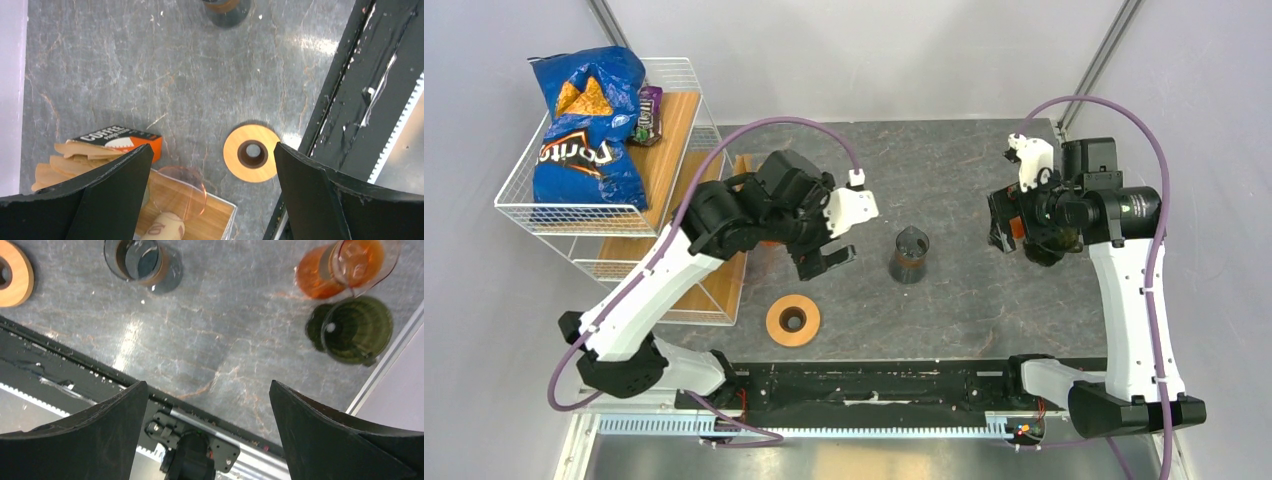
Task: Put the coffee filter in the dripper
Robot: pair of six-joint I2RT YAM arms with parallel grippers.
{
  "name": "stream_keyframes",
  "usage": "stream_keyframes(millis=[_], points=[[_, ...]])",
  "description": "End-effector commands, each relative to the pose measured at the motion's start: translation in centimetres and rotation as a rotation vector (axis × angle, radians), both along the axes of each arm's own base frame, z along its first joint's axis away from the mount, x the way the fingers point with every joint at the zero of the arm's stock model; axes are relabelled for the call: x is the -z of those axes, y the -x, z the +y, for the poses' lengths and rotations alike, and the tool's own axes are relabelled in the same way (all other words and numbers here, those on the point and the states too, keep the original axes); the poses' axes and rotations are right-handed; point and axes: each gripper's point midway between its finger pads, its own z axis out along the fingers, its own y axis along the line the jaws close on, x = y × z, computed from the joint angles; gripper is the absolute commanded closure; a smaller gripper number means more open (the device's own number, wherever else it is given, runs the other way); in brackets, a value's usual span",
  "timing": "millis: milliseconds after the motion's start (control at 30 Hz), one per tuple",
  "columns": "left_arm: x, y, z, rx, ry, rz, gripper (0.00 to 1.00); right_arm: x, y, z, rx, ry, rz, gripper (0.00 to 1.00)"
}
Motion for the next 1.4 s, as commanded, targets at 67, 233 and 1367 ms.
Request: stream_keyframes(millis=[67,233,1367], points=[[0.6,-1.6,-3.5,-0.057,0.083,-0.018,0.0,-0.5,3.4,-0.3,0.002,0.0,0.093,0.01],[6.2,-0.3,-1.5,0.066,-0.088,0.005,0.02,1.3,3.6,-0.8,-0.004,0.034,0.162,0.01],[22.1,-1.4,4.4,0.767,-0.456,0.686,0.09,0.3,3.2,2.2,-0.122,-0.109,0.247,0.01]])
